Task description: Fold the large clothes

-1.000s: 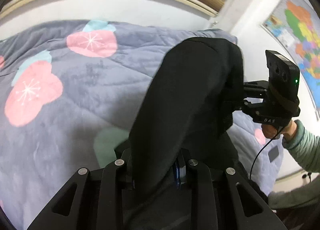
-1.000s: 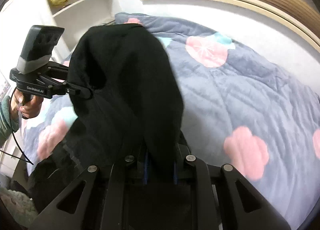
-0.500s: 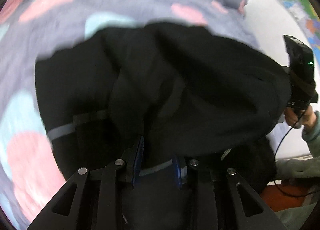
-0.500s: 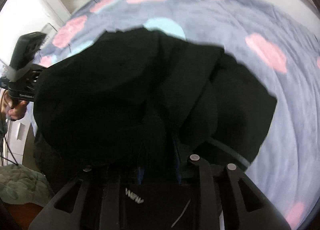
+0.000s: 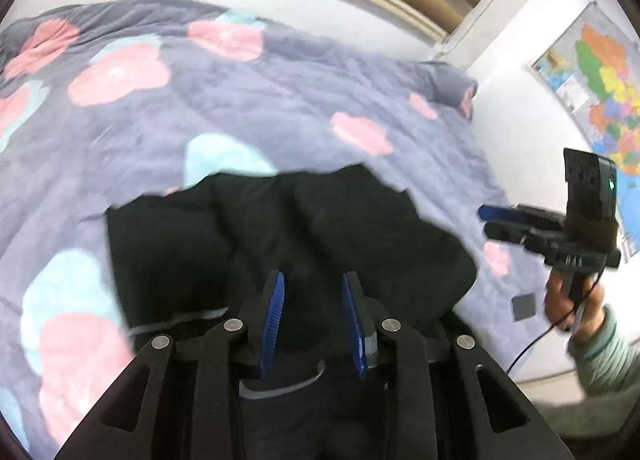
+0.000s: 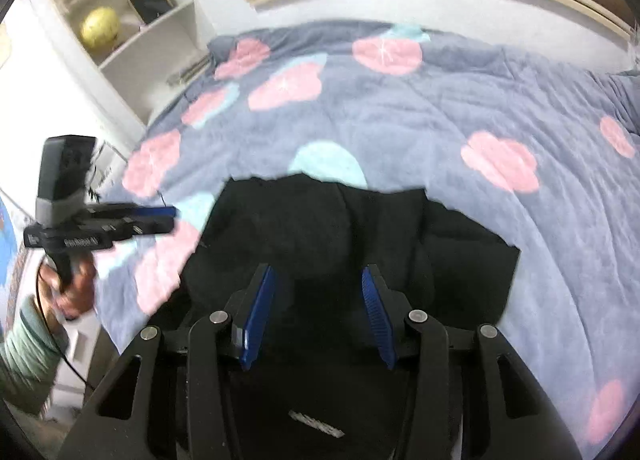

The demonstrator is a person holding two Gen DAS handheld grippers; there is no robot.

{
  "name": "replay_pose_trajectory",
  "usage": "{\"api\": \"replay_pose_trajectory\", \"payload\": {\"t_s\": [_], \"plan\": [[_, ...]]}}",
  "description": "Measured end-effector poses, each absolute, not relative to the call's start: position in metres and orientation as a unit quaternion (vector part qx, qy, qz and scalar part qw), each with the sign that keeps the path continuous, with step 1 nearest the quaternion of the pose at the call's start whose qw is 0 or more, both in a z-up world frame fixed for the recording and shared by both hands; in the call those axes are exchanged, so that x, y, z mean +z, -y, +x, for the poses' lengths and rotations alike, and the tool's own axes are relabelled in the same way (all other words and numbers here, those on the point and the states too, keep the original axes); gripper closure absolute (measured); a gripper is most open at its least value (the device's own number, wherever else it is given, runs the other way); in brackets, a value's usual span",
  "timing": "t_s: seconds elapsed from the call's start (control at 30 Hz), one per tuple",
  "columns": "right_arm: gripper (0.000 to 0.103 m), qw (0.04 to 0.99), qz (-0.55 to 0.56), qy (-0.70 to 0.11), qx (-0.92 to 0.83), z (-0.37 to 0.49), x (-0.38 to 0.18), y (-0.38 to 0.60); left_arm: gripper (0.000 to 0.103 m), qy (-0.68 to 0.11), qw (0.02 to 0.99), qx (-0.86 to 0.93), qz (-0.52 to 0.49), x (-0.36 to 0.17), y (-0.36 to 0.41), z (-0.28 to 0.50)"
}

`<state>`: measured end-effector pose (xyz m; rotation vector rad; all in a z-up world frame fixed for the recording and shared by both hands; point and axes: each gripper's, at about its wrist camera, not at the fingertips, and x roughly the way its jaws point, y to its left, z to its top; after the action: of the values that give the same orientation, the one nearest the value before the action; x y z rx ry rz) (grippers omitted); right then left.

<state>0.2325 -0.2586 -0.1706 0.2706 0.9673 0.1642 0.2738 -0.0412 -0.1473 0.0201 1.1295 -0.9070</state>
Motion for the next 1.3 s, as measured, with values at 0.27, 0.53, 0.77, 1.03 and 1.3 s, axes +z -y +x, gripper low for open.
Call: {"api": "replay_pose_trajectory", "payload": {"t_s": [0.27, 0.53, 0.77, 1.03, 1.3], "plan": [[0.054, 0.821, 0.188, -0.538, 0.042, 0.266, -0.249, 0.249, 0.066, -0.563, 0.696, -0.446, 0.029, -0.197, 0.109, 0.280], [0.054, 0.761, 0.256, -0.595, 0.013, 0.220, -0.361, 0.228, 0.062, -0.644, 0.641, -0.416, 0.048, -0.296, 0.090, 0.234], [0.057, 0.770, 0.265, -0.581, -0.003, 0.212, -0.376, 0.229, 0.062, -0.654, 0.645, -0.393, 0.031, -0.325, 0.088, 0.233], [0.053, 0.822, 0.245, -0.513, -0.029, 0.201, -0.291, 0.249, 0.053, -0.607, 0.665, -0.435, 0.022, -0.259, 0.056, 0.224], [0.054, 0.794, 0.167, -0.575, -0.104, 0.264, -0.354, 0.254, 0.047, -0.648, 0.661, -0.375, 0.040, -0.307, 0.057, 0.244]]}}
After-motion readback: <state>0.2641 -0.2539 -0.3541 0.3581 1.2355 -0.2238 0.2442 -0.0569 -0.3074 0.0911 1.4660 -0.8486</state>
